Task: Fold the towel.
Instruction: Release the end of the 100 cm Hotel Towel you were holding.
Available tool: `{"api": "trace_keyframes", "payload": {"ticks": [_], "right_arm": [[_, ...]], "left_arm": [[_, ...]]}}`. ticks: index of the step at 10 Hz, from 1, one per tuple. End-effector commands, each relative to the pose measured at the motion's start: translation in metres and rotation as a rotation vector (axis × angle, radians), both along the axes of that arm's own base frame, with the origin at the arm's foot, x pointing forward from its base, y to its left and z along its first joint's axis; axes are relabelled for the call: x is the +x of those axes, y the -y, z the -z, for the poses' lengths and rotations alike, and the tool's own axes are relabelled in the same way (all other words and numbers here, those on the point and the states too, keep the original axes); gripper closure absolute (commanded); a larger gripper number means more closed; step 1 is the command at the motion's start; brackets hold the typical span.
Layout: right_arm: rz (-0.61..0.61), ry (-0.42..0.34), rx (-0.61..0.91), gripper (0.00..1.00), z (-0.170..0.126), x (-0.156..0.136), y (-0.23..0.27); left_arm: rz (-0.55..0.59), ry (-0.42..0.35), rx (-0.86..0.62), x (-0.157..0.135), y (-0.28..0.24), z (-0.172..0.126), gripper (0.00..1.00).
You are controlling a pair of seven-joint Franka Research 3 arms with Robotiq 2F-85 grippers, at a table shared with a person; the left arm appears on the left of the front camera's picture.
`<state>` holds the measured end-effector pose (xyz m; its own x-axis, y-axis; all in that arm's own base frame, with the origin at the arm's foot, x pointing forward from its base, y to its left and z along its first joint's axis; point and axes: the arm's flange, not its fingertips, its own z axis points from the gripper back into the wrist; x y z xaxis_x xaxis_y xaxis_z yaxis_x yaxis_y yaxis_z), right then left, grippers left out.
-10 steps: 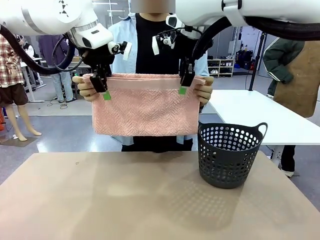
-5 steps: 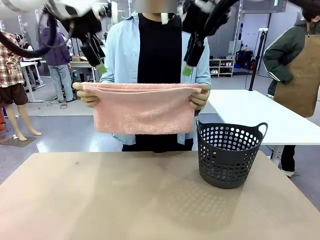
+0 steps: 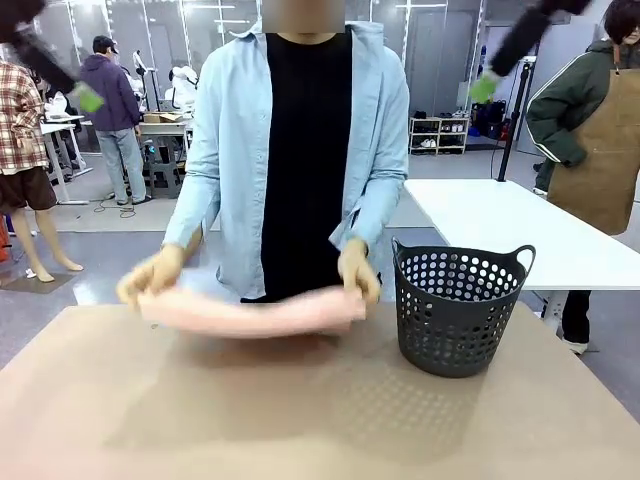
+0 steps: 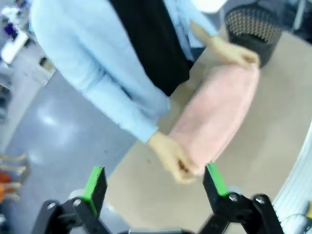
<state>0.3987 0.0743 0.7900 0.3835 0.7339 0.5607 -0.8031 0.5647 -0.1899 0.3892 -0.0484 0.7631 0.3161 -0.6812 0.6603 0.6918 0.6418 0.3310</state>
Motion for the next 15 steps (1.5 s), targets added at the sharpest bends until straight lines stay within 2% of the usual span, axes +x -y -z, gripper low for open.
{"api": "trace_keyframes", "payload": {"ticks": [1,3,4,7,9,10,11,15], "right_arm": [[0.085,0.032,0.101,0.0,0.038,-0.038,0.032],[0.141,0.069,0.212,0.0,0.066,-0.064,0.075],[0.153,0.069,0.248,0.0,0.081,-0.074,0.087],[0.211,0.081,0.304,0.0,0.116,-0.101,0.109],[0.214,0.097,0.288,0.0,0.117,-0.112,0.106],[0.159,0.094,0.209,0.0,0.116,-0.113,0.097],[0.205,0.075,0.288,0.0,0.117,-0.109,0.114],[0.205,0.075,0.288,0.0,0.117,-0.109,0.114]], "left_arm": [[-0.131,0.025,-0.072,-0.046,-0.03,0.039,0.0],[-0.213,0.059,-0.121,-0.088,-0.055,0.053,0.0],[-0.246,0.049,-0.129,-0.099,-0.062,0.056,0.0],[-0.31,0.023,-0.171,-0.11,-0.084,0.069,0.0],[-0.314,0.033,-0.156,-0.111,-0.084,0.067,0.0],[-0.288,0.018,-0.164,-0.114,-0.088,0.066,0.0],[-0.288,0.018,-0.164,-0.114,-0.088,0.066,0.0],[-0.288,0.018,-0.164,-0.114,-0.088,0.066,0.0]]}}
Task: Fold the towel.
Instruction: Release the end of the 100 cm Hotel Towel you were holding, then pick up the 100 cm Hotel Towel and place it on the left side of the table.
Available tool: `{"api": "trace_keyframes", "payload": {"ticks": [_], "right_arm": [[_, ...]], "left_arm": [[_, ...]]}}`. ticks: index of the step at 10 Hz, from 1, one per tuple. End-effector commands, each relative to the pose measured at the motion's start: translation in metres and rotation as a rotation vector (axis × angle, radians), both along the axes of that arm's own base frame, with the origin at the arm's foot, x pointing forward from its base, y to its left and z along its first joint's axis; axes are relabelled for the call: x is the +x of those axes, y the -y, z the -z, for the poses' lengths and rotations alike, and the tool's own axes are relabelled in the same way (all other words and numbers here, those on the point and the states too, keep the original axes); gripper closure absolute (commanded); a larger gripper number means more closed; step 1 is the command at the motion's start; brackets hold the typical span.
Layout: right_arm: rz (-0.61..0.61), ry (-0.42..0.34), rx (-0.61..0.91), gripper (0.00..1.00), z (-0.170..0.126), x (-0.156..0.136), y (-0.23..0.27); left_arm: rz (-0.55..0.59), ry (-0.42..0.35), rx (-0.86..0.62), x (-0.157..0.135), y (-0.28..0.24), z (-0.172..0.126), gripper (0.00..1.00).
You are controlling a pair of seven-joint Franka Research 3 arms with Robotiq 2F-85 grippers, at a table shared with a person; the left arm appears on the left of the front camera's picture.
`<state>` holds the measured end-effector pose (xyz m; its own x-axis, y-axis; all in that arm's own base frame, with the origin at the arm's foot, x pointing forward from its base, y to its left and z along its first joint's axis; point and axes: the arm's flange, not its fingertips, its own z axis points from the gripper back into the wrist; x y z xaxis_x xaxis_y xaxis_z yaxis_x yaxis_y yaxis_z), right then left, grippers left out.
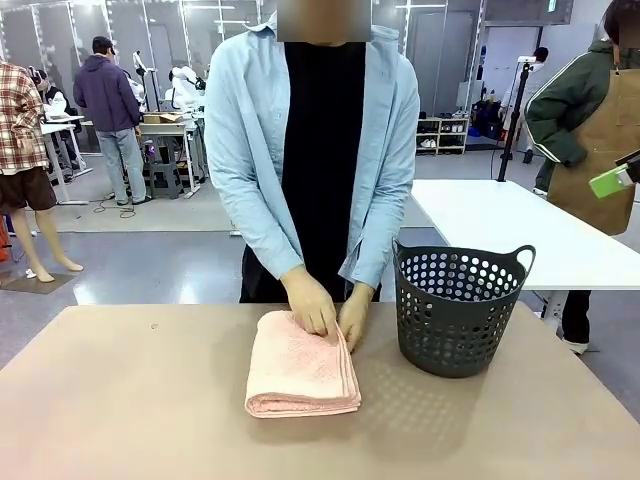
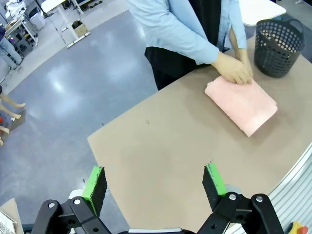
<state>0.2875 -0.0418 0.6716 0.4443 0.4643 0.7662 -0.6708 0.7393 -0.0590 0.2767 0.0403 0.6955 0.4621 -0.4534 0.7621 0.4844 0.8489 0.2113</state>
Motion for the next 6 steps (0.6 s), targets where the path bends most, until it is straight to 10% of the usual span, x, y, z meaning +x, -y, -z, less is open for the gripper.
{"api": "trace_keyframes", "payload": {"ticks": [1,6], "right_arm": [[0.018,-0.005,0.003,0.0,-0.0009,0.0019,-0.0018],[0.018,-0.005,0.003,0.0,-0.0009,0.0019,-0.0018]], "left_arm": [[-0.018,0.003,0.005,-0.0017,0.0001,-0.0013,0.0],[-0.018,0.003,0.005,-0.0017,0.0001,-0.0013,0.0]]}}
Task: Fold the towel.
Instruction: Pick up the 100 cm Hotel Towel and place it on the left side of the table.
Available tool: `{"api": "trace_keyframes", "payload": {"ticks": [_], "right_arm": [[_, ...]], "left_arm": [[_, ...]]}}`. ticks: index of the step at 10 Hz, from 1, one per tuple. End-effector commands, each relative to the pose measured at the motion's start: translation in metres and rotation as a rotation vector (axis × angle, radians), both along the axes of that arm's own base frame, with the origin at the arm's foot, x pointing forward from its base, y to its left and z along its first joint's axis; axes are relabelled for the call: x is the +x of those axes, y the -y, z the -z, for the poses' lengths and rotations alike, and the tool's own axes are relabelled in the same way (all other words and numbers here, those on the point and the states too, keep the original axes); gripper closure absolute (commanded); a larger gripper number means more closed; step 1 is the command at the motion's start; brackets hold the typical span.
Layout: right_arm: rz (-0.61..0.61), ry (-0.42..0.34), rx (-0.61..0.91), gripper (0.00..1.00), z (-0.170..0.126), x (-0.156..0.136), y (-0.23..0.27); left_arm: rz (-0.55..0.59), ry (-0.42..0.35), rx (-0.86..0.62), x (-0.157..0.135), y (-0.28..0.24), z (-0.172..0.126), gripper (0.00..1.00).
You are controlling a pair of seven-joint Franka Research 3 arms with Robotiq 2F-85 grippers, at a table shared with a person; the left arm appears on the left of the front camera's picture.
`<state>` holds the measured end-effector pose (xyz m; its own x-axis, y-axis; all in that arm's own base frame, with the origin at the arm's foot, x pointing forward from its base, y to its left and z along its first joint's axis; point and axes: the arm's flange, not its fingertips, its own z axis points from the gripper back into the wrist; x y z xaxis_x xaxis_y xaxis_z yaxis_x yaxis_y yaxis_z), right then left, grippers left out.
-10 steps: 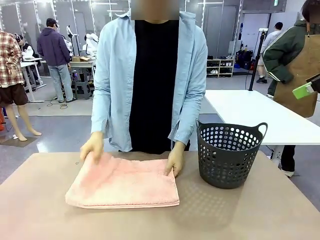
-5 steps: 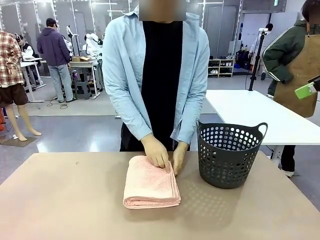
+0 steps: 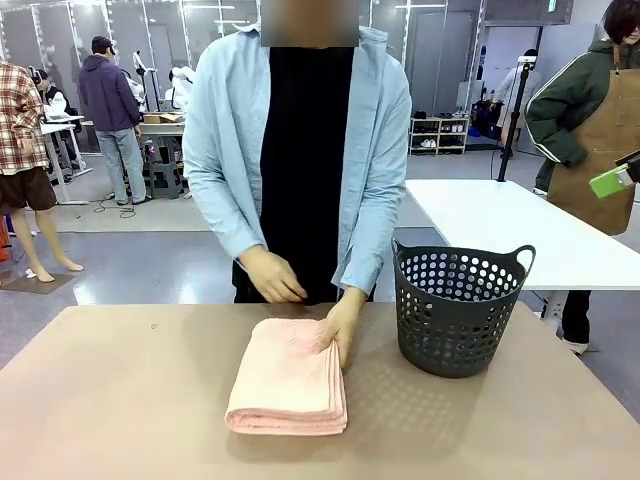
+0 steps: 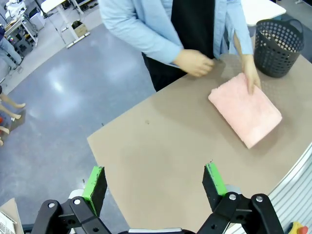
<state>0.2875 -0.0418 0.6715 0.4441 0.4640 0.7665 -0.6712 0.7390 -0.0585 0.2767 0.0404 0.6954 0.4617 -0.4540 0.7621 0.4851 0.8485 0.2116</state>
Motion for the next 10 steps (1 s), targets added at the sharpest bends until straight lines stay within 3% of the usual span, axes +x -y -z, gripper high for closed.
{"api": "trace_keyframes", "payload": {"ticks": [1,10], "right_arm": [[0.018,-0.005,0.003,0.0,-0.001,0.0019,-0.0019],[0.018,-0.005,0.003,0.0,-0.001,0.0019,-0.0019]], "left_arm": [[-0.018,0.002,0.005,-0.0017,0.0002,-0.0014,0.0],[-0.018,0.002,0.005,-0.0017,0.0002,-0.0014,0.0]]}}
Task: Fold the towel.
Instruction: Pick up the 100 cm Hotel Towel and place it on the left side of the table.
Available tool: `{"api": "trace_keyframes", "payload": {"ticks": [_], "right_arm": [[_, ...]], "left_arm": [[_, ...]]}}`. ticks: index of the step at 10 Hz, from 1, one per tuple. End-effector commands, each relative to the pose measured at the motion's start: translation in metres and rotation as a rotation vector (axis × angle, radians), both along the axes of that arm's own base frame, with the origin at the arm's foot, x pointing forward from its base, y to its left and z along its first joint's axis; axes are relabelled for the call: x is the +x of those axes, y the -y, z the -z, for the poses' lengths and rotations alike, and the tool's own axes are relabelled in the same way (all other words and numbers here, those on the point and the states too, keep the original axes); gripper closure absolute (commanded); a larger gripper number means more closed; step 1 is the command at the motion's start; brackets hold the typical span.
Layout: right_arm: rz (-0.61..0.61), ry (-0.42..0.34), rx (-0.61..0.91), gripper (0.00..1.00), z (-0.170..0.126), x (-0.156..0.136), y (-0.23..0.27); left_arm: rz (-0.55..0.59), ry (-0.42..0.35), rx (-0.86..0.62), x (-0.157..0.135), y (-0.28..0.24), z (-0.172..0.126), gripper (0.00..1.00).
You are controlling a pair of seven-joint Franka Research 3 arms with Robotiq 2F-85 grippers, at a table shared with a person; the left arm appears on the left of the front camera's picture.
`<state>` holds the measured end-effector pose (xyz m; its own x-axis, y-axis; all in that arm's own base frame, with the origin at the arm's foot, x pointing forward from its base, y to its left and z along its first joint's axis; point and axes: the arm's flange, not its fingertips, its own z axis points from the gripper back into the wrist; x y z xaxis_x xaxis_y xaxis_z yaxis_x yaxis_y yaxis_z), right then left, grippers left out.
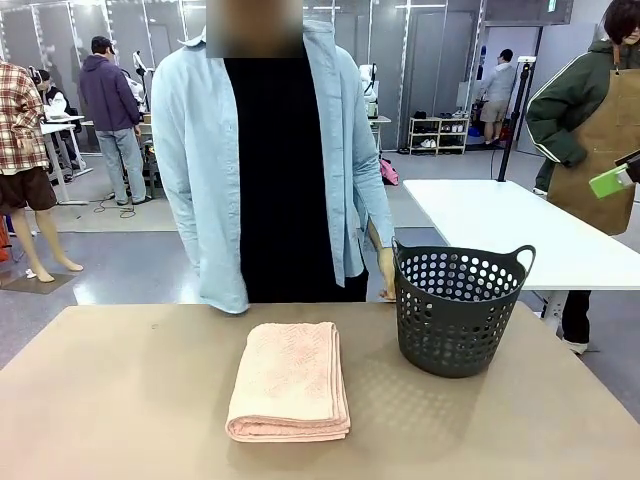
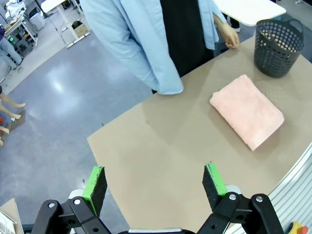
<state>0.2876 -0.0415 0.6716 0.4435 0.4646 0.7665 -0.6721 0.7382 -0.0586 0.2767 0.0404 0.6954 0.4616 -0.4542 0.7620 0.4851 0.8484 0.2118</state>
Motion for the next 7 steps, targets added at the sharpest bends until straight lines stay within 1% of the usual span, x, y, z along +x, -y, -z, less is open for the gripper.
{"api": "trace_keyframes", "payload": {"ticks": [1,7], "right_arm": [[0.019,-0.005,0.003,0.0,-0.0009,0.0018,-0.0016],[0.019,-0.005,0.003,0.0,-0.0009,0.0018,-0.0016]], "left_arm": [[-0.019,0.002,0.005,-0.0017,0.0002,-0.0014,0.0],[-0.019,0.002,0.005,-0.0017,0.0002,-0.0014,0.0]]}}
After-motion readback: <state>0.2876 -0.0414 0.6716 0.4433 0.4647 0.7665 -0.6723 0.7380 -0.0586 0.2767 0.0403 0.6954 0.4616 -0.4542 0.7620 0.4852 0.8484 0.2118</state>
